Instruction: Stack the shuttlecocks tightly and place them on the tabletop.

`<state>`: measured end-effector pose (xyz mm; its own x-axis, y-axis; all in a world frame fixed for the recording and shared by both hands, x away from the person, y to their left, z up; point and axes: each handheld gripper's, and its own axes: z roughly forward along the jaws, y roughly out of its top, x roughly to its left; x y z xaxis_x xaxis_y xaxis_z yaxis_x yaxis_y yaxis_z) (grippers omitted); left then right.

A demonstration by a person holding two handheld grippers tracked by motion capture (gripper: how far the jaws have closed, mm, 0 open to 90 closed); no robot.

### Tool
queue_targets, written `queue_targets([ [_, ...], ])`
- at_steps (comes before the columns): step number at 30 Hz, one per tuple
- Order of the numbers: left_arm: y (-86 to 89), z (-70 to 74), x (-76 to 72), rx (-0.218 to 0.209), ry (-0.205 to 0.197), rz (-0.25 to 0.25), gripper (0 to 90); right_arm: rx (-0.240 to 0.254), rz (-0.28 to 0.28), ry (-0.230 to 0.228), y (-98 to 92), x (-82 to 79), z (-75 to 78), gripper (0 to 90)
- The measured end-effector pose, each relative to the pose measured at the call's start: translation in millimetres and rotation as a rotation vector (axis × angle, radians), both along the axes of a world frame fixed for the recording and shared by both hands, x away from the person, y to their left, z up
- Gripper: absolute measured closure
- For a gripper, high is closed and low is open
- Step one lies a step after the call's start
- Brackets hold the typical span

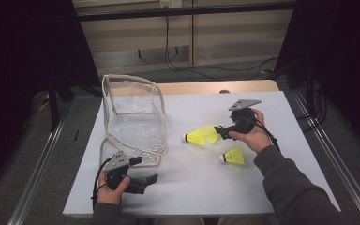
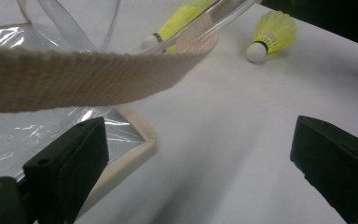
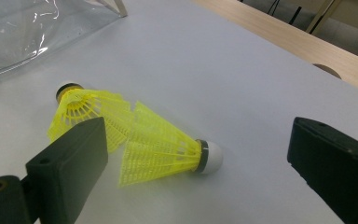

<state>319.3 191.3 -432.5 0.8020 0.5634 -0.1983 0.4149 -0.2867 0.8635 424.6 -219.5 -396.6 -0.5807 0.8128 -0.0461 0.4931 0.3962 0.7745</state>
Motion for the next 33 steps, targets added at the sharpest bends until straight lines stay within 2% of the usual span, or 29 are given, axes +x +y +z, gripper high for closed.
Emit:
queue_targets([
  [17,0.0,-0.3,0.6,0.003,0.002,-0.005,4.3,-0.030,0.025,0.031,12.5,8.7,-5.8,8.1],
  [33,-0.4,-0.8,0.9,-0.001,0.004,-0.003,4.3,-0.061,0.004,0.043,12.8,15.9,-15.0,9.9],
])
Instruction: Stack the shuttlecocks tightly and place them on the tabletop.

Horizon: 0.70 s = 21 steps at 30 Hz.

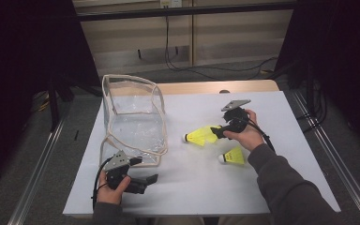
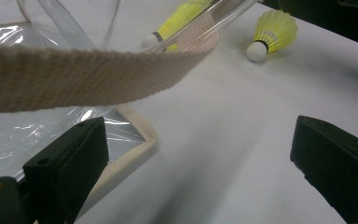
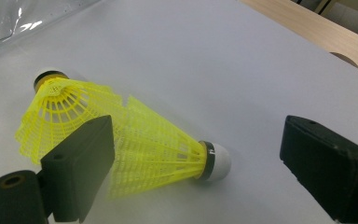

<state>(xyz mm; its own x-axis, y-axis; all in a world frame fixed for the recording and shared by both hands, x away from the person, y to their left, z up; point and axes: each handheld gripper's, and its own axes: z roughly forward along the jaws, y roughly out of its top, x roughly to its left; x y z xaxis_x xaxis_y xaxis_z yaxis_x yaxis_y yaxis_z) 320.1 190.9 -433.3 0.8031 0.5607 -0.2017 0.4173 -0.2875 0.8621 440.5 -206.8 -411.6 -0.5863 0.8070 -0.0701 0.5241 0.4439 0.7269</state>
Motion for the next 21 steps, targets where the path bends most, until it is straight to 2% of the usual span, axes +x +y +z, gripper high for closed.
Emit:
queue_targets([
  [15,-0.5,-0.4,-0.1,-0.001,0.001,0.002,4.3,-0.013,-0.026,-0.005,-5.3,3.5,-2.6,10.6],
  [21,-0.5,-0.3,-0.4,-0.003,-0.001,0.002,4.3,-0.016,-0.018,-0.007,-6.1,2.7,-1.9,16.4],
])
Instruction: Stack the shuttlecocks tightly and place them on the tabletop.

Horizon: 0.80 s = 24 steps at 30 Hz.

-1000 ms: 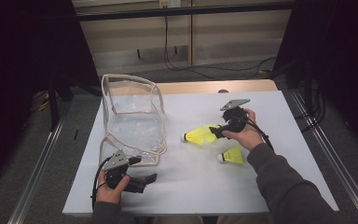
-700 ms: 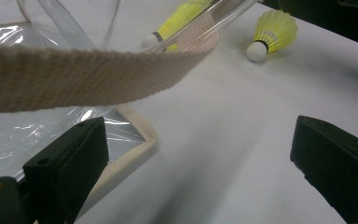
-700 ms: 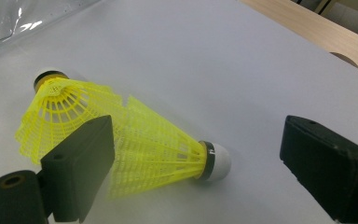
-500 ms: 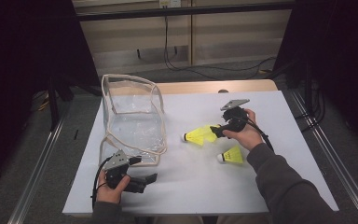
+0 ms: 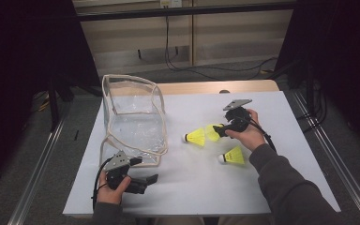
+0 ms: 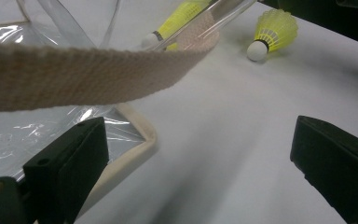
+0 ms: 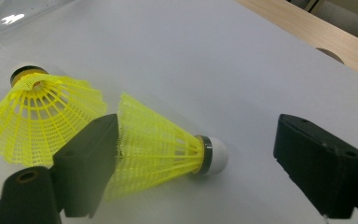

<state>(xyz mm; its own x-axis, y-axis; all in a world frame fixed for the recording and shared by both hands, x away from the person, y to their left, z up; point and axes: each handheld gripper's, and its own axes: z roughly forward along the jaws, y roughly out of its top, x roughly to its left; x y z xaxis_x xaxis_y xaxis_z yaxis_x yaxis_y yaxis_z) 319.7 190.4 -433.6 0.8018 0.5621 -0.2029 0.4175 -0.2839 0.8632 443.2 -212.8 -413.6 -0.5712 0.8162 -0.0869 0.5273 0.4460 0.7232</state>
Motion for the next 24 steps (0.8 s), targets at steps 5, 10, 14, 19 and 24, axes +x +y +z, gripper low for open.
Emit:
queue_targets([
  [5,-0.3,-0.3,0.1,0.001,0.000,0.001,4.3,-0.001,0.026,0.020,5.2,-2.4,-2.1,15.8],
  [10,0.0,-0.1,0.0,0.001,0.000,0.000,4.3,-0.016,0.052,0.039,7.8,-1.9,-4.8,26.2],
  [14,-0.1,-0.4,0.2,0.004,0.000,0.002,4.3,-0.025,0.055,0.063,5.3,-2.1,-6.4,36.6],
  [19,0.7,0.3,0.1,0.008,0.001,0.004,4.3,-0.023,0.055,0.078,-0.8,-3.1,-6.5,47.7],
  [24,0.0,-0.2,0.0,0.004,-0.001,0.005,4.3,-0.014,0.045,0.090,-10.9,-4.2,-3.8,59.6],
])
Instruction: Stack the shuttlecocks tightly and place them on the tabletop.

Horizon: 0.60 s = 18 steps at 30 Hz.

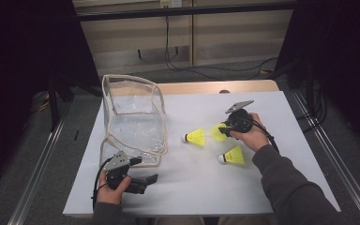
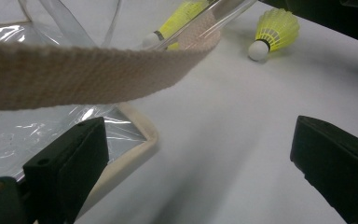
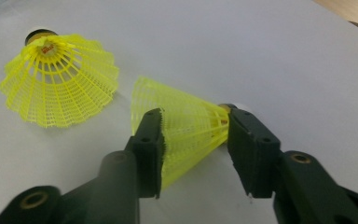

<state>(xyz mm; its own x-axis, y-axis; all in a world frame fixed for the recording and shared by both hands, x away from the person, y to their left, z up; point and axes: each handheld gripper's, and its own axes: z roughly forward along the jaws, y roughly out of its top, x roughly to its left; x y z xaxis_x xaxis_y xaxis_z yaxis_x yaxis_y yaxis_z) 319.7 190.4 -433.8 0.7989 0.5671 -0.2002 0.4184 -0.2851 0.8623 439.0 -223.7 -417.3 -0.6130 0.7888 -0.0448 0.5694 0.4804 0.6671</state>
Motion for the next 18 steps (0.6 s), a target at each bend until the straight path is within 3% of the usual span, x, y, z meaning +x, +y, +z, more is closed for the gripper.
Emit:
queue_targets([
  [4,0.2,0.2,0.0,0.000,-0.001,0.001,4.3,0.005,-0.018,0.004,-7.0,-2.5,2.1,73.4],
  [9,0.0,0.1,0.0,0.000,-0.001,0.001,4.3,0.007,-0.039,-0.005,-16.0,-5.1,3.9,83.9],
  [11,0.1,0.2,0.0,0.001,-0.002,0.002,4.3,0.032,-0.047,-0.011,-20.7,-6.1,5.3,88.5],
  [18,-0.1,0.3,-0.2,0.004,-0.003,0.000,4.3,0.076,-0.041,0.000,-31.2,-12.5,7.8,89.7],
])
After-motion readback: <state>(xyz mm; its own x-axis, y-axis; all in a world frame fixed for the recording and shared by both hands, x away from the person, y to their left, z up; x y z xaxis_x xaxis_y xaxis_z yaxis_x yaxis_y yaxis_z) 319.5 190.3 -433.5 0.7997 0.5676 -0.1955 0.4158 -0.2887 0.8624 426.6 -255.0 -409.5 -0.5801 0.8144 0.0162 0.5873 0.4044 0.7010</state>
